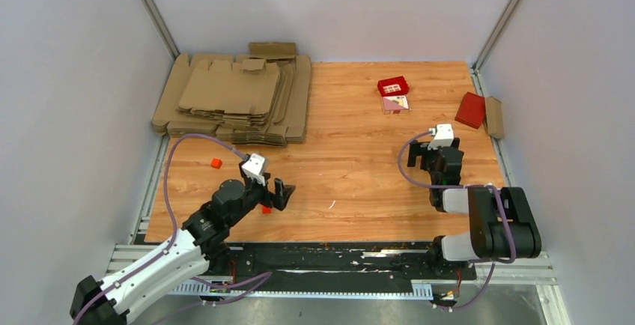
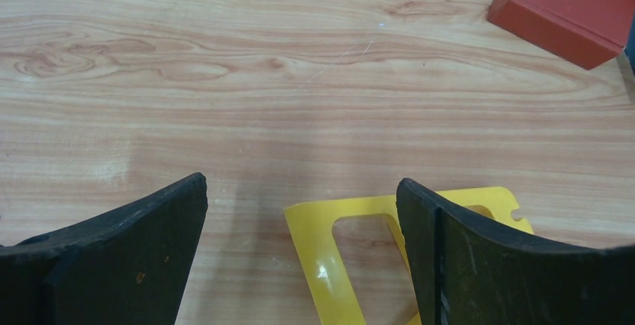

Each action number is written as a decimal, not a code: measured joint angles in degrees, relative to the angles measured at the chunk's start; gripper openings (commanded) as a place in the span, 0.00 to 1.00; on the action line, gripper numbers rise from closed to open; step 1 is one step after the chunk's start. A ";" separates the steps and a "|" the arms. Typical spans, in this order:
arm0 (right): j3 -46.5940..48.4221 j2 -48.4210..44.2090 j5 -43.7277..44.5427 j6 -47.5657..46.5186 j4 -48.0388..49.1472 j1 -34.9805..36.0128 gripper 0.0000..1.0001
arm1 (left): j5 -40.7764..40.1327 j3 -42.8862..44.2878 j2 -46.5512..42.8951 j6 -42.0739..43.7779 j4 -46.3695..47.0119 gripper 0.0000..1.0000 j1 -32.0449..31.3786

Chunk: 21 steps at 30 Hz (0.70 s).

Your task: Fold the paper box

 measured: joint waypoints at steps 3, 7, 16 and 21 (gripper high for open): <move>-2.91 1.84 -0.57 -0.07 6.10 0.00 1.00 | -1.20 -0.57 -1.14 0.76 0.02 1.00 -0.02; -2.75 1.51 -0.81 -0.04 7.65 0.02 1.00 | -5.16 -2.23 -3.30 1.70 2.01 1.00 0.00; -2.69 1.18 -1.14 -0.07 9.07 0.00 1.00 | -17.84 -2.67 3.63 2.03 12.09 1.00 17.75; -2.69 1.18 -1.14 -0.07 9.20 0.00 1.00 | -18.49 -3.26 18.56 4.37 24.76 1.00 35.17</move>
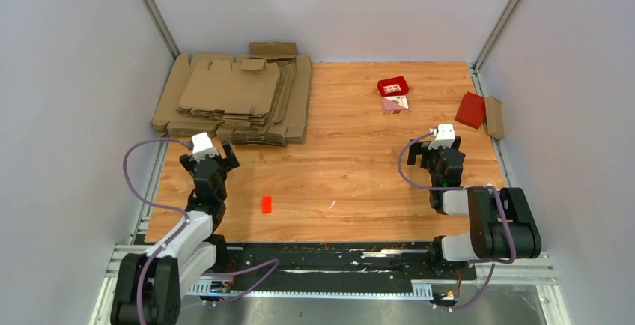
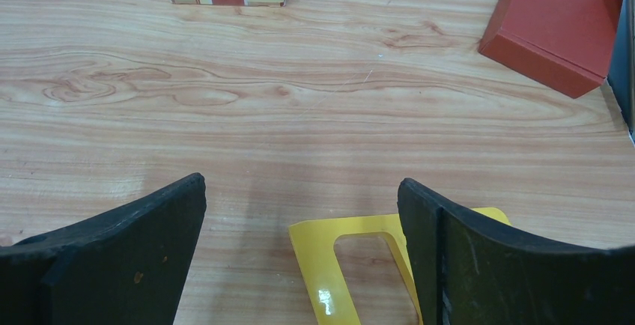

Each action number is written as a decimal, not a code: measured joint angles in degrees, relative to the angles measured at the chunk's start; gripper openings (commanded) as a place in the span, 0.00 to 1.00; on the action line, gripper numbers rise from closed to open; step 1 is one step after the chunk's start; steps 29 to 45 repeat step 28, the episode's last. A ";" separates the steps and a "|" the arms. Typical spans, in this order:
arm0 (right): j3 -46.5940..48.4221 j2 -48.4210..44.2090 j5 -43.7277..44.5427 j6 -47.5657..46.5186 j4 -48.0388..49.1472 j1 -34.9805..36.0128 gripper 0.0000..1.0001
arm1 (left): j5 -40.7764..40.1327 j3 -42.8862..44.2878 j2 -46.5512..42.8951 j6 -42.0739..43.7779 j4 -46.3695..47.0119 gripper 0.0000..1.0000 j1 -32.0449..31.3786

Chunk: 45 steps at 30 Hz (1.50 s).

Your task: Fold the paper box

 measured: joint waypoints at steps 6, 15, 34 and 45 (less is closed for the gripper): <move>0.00 0.00 0.00 0.00 0.04 0.02 1.00 | 2.29 -1.68 12.39 7.58 17.53 1.00 3.26; 0.02 0.00 -0.02 0.00 0.17 0.02 1.00 | 12.98 -1.40 30.75 13.51 32.11 1.00 4.09; 0.04 0.00 0.00 0.00 0.15 0.00 1.00 | 16.87 1.05 30.42 14.91 32.54 1.00 4.09; 0.04 0.00 0.00 0.00 0.15 0.00 1.00 | 16.87 1.05 30.42 14.91 32.54 1.00 4.09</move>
